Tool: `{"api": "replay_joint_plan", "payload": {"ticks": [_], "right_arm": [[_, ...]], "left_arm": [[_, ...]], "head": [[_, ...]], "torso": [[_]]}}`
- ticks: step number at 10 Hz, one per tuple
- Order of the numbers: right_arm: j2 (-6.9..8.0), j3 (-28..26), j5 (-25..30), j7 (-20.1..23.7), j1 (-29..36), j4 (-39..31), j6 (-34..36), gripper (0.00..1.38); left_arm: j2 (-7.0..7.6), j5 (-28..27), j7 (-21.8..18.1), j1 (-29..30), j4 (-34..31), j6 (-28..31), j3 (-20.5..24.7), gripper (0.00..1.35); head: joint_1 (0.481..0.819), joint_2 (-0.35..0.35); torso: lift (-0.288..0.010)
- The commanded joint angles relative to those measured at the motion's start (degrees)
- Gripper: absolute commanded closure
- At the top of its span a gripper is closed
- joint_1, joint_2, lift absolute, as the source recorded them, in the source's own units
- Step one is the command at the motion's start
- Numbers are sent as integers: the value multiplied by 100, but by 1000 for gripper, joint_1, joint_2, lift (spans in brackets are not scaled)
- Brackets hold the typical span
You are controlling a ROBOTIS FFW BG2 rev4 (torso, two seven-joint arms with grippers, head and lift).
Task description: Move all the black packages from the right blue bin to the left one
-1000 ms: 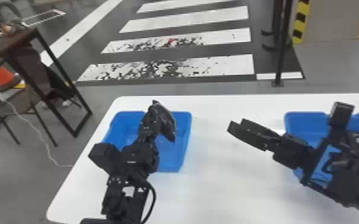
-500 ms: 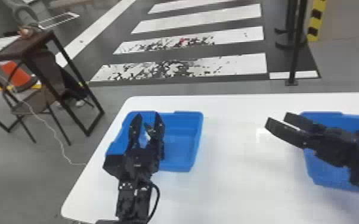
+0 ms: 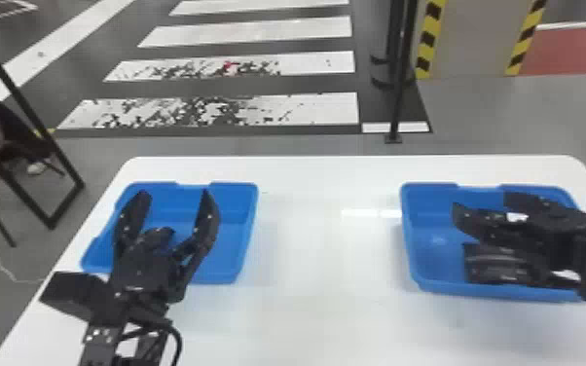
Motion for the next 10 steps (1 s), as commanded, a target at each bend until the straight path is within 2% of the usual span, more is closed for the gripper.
{"api": "replay_joint_plan", "payload": {"ticks": [1, 3, 5, 8, 10], "right_arm": [[24, -160, 368, -222, 43, -114, 693, 153], [50, -263, 585, -776, -83, 55, 1410, 156], [68, -286, 814, -1013, -308, 477, 1537, 193], [94, -377, 871, -1329, -322, 561, 2015, 213], [120, -480, 871, -1426, -336, 744, 2043, 226]], "left_arm": [[2, 136, -69, 394, -472, 180, -147, 185], [55, 239, -236, 478, -585, 433, -387, 185], [81, 285, -315, 450, -585, 461, -444, 185], [90, 331, -332, 450, -585, 461, -467, 185], [90, 342, -332, 450, -585, 461, -467, 185]], "head": [[695, 105], [695, 13], [695, -75], [695, -120], [695, -144]], "torso": [[-140], [-140], [-140], [-140], [-140]]}}
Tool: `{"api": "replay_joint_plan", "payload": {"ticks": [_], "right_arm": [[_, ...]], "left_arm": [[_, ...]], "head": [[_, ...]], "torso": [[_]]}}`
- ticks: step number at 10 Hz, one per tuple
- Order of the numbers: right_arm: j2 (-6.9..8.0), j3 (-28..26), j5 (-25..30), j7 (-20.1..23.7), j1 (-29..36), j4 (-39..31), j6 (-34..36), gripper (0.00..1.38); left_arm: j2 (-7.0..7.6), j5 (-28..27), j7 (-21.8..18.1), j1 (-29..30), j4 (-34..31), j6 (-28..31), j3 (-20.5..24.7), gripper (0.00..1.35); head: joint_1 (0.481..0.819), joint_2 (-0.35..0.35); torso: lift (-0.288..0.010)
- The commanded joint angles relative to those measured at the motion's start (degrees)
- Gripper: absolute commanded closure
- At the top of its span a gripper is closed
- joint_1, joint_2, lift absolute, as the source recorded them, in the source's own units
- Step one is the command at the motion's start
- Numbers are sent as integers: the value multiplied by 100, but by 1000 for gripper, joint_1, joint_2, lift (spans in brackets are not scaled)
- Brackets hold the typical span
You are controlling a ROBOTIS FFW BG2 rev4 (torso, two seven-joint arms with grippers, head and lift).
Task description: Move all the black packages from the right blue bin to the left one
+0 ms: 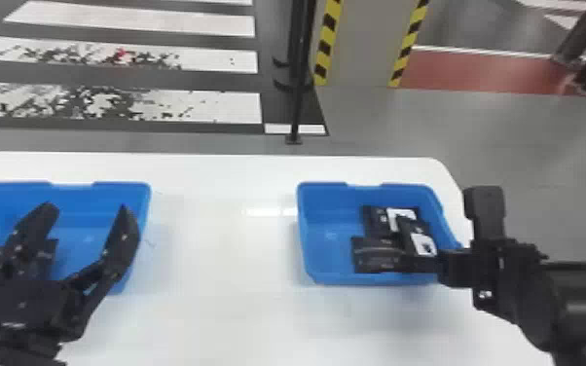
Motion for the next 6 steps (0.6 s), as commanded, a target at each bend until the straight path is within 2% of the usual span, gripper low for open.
{"api": "replay_joint_plan", "payload": {"ticks": [1, 6], "right_arm": [[17, -67, -33, -2, -74, 204, -78, 240], [70, -44, -204, -2, -313, 640, -288, 286]], "left_arm": [[0, 13, 0, 13, 0, -14, 11, 185], [-9, 48, -9, 13, 0, -42, 45, 185]], "head": [[695, -150], [695, -147]], "torso": [[-140], [-140]]}}
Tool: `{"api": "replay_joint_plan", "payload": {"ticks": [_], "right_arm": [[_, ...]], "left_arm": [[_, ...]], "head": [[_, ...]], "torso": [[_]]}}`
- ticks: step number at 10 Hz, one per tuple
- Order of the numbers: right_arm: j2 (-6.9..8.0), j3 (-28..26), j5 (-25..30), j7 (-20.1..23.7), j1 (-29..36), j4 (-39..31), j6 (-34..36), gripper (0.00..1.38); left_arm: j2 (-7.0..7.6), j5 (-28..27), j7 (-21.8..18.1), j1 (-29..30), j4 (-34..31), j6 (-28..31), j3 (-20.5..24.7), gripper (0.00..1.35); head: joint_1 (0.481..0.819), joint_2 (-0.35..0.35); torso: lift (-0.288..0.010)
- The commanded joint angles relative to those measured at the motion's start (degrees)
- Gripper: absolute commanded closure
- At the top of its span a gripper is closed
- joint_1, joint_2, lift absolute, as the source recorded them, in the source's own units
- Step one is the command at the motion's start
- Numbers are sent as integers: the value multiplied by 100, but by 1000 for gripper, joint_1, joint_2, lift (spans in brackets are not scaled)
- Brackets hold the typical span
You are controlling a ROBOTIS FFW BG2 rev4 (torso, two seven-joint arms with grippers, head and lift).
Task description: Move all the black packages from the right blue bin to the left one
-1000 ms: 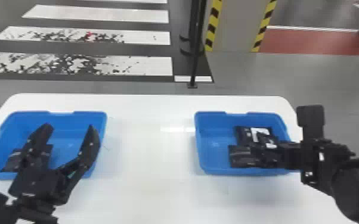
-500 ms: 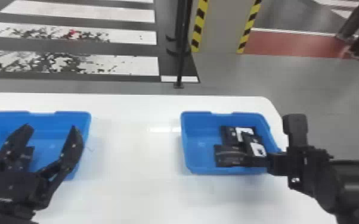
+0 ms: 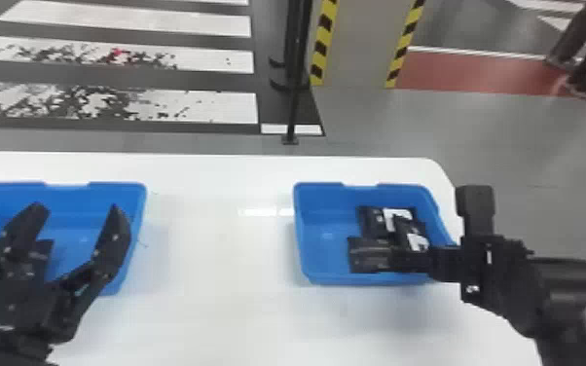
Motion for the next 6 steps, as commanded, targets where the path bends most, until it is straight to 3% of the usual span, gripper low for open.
{"api": "replay_joint_plan", "payload": {"ticks": [1, 2, 4, 5, 6], "right_arm": [[10, 27, -57, 0, -89, 51, 32, 334], [19, 50, -46, -9, -145, 23, 131, 387], [19, 73, -126, -62, -187, 93, 257, 906], [27, 73, -183, -79, -173, 79, 257, 1050], [45, 84, -252, -132, -145, 8, 243, 1093]], "left_arm": [[8, 26, -2, 13, 0, -2, 5, 185], [-1, 37, -2, 13, 14, -2, 17, 185], [-18, 95, -2, 27, 42, -30, 39, 185], [-18, 106, -2, 27, 70, -58, 51, 185], [-18, 117, -2, 27, 84, -86, 39, 185]], "head": [[695, -146], [695, -141], [695, -132], [695, -129], [695, -126]], "torso": [[-140], [-140], [-140], [-140], [-140]]}}
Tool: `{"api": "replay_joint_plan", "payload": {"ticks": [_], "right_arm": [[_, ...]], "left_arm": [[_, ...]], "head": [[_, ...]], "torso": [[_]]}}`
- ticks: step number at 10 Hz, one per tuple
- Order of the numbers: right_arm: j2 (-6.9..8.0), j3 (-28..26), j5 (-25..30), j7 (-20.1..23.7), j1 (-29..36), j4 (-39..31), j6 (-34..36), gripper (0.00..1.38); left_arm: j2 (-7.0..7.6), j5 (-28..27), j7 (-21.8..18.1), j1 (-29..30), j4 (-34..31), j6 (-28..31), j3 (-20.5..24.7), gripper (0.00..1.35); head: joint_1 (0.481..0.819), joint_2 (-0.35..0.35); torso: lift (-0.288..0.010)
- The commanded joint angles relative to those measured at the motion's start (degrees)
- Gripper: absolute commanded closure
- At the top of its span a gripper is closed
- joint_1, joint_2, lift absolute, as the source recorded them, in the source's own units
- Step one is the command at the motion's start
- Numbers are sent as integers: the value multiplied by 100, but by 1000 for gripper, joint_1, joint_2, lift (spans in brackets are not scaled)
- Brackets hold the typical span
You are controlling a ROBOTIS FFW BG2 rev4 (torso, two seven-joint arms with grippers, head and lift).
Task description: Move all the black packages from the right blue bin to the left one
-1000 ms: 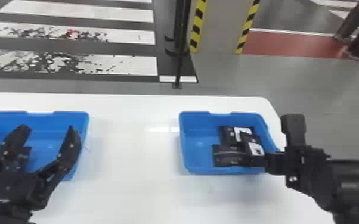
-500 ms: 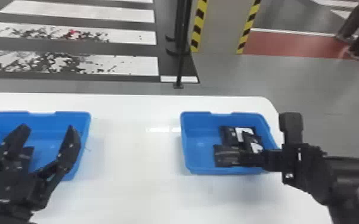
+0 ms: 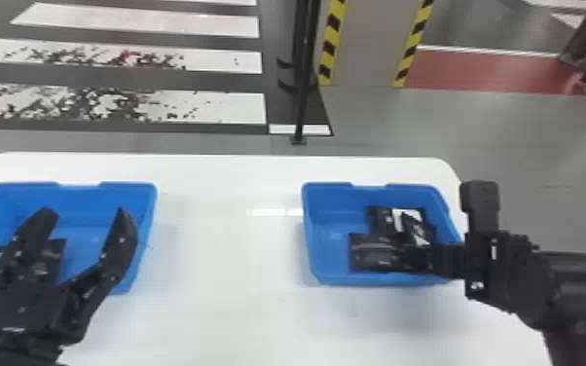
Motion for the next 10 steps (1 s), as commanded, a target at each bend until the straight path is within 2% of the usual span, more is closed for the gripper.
{"api": "replay_joint_plan", "payload": {"ticks": [1, 5, 6, 8, 10], "right_arm": [[18, 5, -167, -6, 101, -120, -174, 1113], [53, 5, -521, 30, 720, -626, -1693, 1138], [53, 40, -510, 223, 804, -696, -2227, 1138], [18, 211, -601, 917, 636, -429, -3169, 1138], [-123, 817, -1013, 1445, 383, -190, -3760, 1138]], "left_arm": [[0, 9, 0, 7, 15, -75, -2, 185], [0, 135, 0, -7, 99, -188, -25, 185], [-9, 226, 0, -21, 169, -328, -47, 185], [0, 261, 0, -63, 183, -413, -105, 185], [17, 352, 0, -105, 183, -398, -185, 185]], "head": [[695, -121], [695, -89], [695, -81], [695, -50], [695, -16]], "torso": [[-140], [-140], [-140], [-140], [-140]]}}
